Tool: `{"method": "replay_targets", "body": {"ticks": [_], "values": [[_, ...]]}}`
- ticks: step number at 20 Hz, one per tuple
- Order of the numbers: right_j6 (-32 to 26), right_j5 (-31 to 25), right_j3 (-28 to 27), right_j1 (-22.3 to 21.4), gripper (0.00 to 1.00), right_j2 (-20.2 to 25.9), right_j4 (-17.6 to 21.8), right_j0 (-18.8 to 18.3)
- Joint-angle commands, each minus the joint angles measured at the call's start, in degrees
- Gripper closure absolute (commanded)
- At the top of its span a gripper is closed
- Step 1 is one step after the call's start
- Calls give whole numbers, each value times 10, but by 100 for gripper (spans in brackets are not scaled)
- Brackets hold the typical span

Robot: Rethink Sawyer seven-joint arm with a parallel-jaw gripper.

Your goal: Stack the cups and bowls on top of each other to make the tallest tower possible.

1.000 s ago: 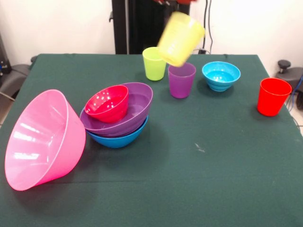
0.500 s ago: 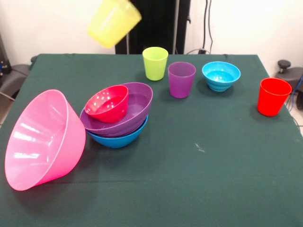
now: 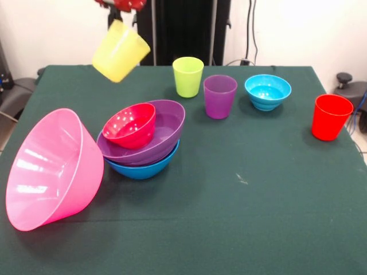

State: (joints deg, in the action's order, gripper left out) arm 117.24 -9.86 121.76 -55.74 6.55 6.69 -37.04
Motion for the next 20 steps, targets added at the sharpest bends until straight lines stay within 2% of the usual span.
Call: {"method": "replay_targets", "body": {"ticks": [1,9,20], "values": [[11,54,-29,97,100,41,61,35],[34,89,-54,136,100,31,55,61],[37,107,-65,146,100,13,52,75]]}}
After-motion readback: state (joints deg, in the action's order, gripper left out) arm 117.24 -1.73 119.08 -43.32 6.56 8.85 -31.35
